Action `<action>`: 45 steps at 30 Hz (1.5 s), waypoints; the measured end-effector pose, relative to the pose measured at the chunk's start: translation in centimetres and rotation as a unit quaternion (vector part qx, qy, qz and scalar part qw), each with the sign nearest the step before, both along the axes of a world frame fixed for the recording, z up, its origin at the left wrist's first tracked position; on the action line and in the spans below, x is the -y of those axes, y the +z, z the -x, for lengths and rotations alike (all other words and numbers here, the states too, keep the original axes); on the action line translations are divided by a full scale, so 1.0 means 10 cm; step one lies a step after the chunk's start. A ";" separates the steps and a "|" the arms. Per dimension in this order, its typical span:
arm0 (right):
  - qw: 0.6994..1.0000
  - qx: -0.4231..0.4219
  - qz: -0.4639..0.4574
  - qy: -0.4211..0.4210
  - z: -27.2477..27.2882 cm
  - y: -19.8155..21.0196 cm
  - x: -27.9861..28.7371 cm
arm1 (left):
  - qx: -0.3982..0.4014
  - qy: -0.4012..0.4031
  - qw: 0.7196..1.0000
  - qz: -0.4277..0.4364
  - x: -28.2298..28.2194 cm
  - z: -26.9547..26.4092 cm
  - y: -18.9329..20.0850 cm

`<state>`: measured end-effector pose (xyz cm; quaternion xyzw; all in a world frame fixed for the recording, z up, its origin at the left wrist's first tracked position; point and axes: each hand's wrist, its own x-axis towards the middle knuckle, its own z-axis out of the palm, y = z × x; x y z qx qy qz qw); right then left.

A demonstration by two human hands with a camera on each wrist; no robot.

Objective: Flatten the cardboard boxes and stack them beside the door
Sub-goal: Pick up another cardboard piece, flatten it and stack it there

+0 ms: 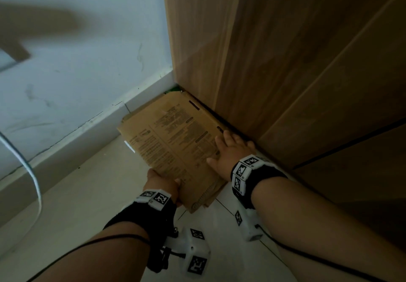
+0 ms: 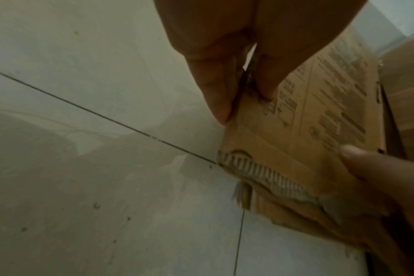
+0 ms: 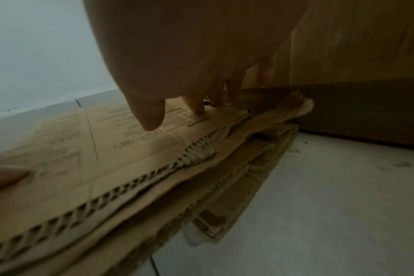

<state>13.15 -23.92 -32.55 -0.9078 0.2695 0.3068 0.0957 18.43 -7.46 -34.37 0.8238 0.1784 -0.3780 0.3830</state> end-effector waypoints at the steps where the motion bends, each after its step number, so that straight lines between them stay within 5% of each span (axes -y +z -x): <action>1: 1.000 0.001 0.009 0.005 -0.02 0.00 0.00 | 0.022 -0.003 1.000 -0.001 0.00 0.01 -0.01; 4: 1.000 0.002 0.017 0.006 -0.06 -0.05 -0.03 | 0.078 -0.069 0.994 -0.034 0.00 0.00 -0.02; 8: 1.000 -0.012 0.019 0.002 -0.10 -0.07 -0.04 | 0.061 -0.200 0.976 -0.056 -0.01 -0.09 -0.04; 14: 0.997 -0.011 0.082 -0.004 -0.17 -0.09 0.00 | 0.023 -0.310 0.946 -0.089 0.09 -0.30 -0.09; 19: 0.997 -0.015 0.045 -0.052 -0.17 -0.09 -0.03 | 0.021 -0.398 0.909 -0.125 0.10 -0.39 -0.04; 28: 0.994 0.050 -0.018 -0.091 -0.04 -0.02 -0.05 | 0.049 -0.388 0.916 -0.088 -0.02 -0.42 -0.05; 35: 0.992 0.093 -0.005 -0.080 0.06 0.17 -0.08 | 0.134 -0.338 0.926 -0.102 -0.02 -0.40 0.18; 45: 0.988 0.116 -0.016 -0.099 0.29 0.51 -0.24 | 0.147 -0.286 0.938 -0.126 -0.17 -0.25 0.67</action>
